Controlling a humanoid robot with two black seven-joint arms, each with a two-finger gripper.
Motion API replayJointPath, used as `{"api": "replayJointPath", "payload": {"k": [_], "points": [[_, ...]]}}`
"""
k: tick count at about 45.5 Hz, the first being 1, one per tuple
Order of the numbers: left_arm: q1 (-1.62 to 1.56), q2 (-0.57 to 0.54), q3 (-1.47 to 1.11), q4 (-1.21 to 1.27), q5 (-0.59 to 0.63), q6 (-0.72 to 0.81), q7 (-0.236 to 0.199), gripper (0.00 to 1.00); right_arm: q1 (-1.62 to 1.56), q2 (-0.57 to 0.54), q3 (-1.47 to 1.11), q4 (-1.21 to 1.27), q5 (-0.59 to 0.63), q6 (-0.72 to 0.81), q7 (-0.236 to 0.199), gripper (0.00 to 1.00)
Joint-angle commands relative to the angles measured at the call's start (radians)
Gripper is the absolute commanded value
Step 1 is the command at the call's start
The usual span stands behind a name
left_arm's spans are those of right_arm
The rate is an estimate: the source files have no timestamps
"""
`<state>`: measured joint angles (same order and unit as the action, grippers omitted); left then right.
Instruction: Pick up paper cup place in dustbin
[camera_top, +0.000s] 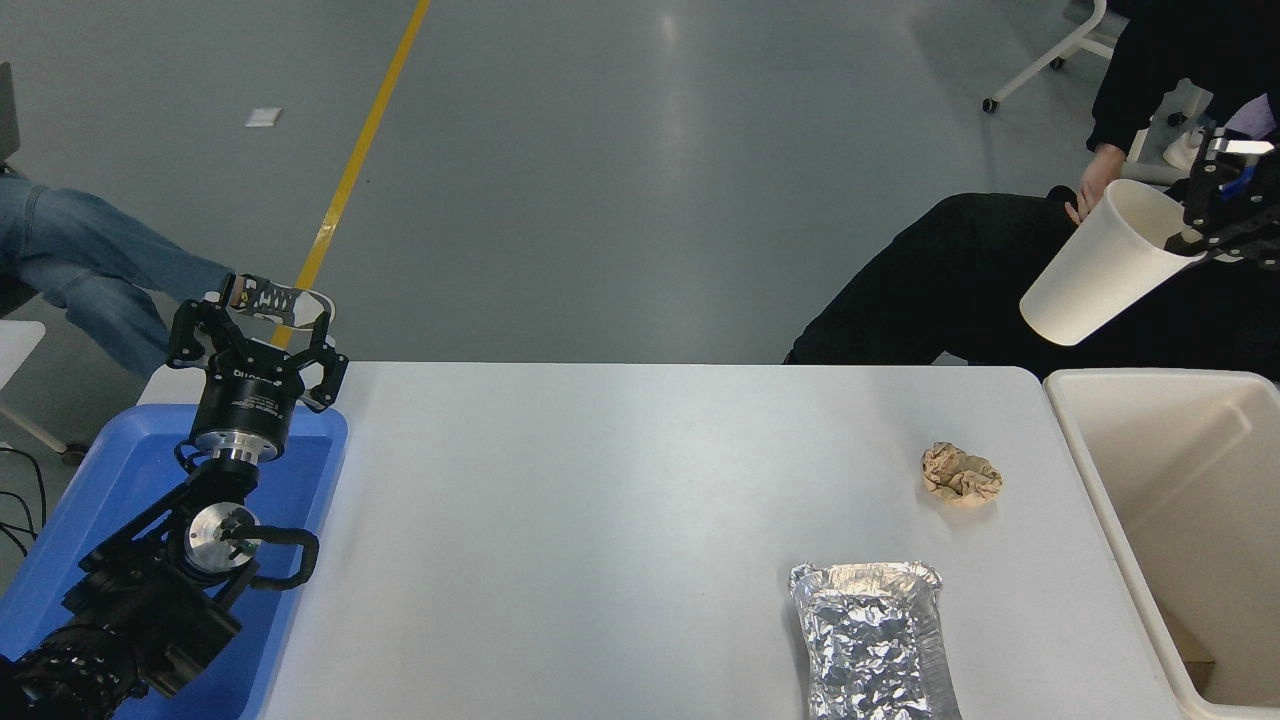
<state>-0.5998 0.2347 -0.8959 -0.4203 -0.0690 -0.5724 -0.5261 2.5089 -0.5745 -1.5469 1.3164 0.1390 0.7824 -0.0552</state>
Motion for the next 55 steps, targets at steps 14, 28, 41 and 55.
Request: {"api": "replayJointPath", "payload": {"k": [14,28,41,55], "points": [[0.0,0.0,0.0,0.0,0.0,0.0,0.0,0.99,0.007,-0.103,-0.088,-0.013,0.022,0.003,-0.005,0.0],[0.0,0.0,0.0,0.0,0.0,0.0,0.0,0.99,-0.286,-0.242,-0.096,-0.08,0.021,-0.435,-0.003,0.0],[0.0,0.0,0.002,0.0,-0.002,0.0,0.0,0.99,-0.861,-0.239,0.171,-0.385,0.021,-0.568,-0.002,0.0],[0.0,0.0,0.002,0.0,0.0,0.0,0.0,0.99,-1.4,-0.168,0.622,-0.825,-0.082,-0.571,-0.009,0.0]]}}
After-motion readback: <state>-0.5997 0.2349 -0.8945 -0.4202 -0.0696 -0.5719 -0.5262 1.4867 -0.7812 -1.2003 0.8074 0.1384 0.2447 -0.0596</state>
